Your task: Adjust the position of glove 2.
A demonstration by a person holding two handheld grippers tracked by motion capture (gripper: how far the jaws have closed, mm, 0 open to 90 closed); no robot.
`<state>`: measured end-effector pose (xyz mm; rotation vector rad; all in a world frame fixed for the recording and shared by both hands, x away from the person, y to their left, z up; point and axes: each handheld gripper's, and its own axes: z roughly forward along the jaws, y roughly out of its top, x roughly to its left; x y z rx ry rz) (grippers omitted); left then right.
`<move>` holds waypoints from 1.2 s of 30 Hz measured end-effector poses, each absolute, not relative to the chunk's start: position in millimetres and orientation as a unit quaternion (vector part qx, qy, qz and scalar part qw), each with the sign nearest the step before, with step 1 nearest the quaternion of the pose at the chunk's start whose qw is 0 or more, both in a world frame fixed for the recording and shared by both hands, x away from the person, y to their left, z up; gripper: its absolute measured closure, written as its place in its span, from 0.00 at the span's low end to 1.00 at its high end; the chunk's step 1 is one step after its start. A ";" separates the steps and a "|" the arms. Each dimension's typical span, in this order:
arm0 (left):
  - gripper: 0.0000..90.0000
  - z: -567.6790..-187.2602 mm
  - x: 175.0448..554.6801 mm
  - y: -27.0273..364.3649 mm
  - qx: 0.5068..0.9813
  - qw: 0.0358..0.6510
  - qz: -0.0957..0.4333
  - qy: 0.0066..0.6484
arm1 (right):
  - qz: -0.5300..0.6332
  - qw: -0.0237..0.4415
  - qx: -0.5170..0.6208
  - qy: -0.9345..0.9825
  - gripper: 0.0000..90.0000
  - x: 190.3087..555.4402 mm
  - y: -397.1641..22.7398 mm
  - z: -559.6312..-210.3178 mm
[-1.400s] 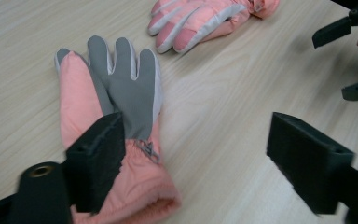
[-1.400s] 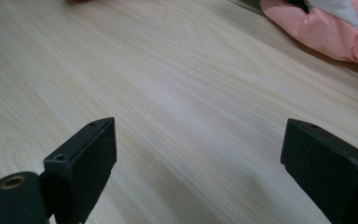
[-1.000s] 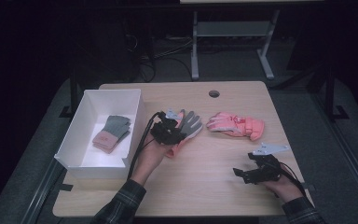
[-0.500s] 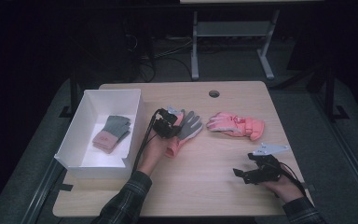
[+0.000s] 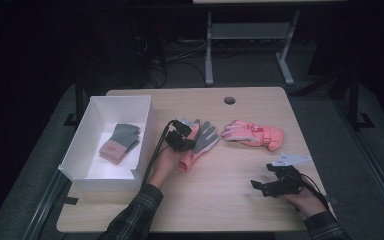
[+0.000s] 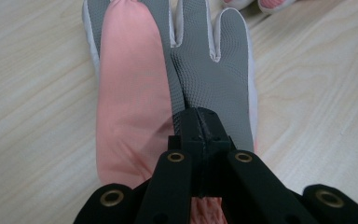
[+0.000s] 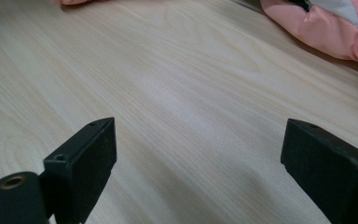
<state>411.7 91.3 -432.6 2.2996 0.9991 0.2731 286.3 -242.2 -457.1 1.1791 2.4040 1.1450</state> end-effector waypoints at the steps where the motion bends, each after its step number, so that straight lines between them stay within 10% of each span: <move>1: 1.00 -432.8 410.4 90.7 0.869 0.305 0.105 0.375 | 0.391 0.114 0.402 0.820 0.11 286.3 -242.2 -457.1; 36: 1.00 -418.3 329.7 91.7 0.891 0.340 0.017 0.301 | 0.390 0.118 0.409 0.817 0.11 284.7 -244.8 -455.7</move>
